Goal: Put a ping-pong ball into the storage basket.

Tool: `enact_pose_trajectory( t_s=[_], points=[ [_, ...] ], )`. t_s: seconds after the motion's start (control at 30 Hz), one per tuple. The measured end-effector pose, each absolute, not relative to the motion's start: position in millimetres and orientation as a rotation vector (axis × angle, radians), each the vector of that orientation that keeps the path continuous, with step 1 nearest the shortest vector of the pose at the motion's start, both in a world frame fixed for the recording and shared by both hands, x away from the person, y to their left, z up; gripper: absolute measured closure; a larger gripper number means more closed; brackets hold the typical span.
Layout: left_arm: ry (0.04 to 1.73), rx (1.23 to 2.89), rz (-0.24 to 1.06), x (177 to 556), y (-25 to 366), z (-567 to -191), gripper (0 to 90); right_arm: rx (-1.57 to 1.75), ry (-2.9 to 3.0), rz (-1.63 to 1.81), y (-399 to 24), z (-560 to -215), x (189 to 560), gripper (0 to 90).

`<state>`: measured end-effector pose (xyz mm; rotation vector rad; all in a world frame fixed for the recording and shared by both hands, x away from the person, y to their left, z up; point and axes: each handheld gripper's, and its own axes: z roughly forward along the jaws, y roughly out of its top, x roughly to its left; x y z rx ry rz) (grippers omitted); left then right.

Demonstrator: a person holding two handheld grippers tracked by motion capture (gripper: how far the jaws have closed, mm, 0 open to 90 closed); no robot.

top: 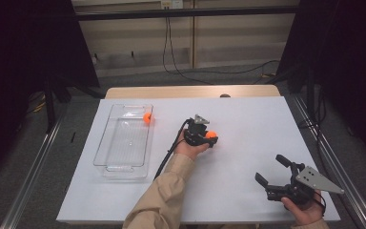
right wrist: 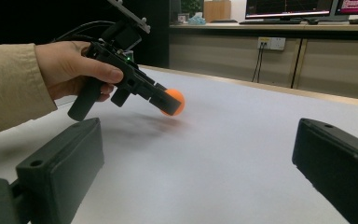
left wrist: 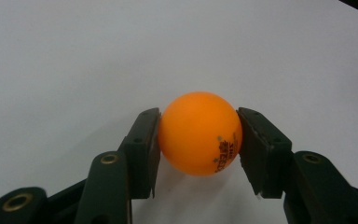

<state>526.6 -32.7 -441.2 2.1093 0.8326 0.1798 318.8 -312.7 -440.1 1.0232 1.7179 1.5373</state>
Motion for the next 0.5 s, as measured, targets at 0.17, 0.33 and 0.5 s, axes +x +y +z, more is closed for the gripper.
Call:
enact_pose_trajectory(
  t_s=[0.17,0.33,0.5],
  points=[
    [0.857,2.09,0.163,525,-28,-439,51.2,1.017,1.721,1.533,-313,-440,319,1.4],
    [0.835,2.109,0.162,526,-23,-436,51.2,1.014,1.72,1.536,-313,-440,319,1.4],
    [0.851,2.106,0.153,523,-21,-434,51.2,1.017,1.721,1.532,-312,-440,319,1.4]
  ],
)
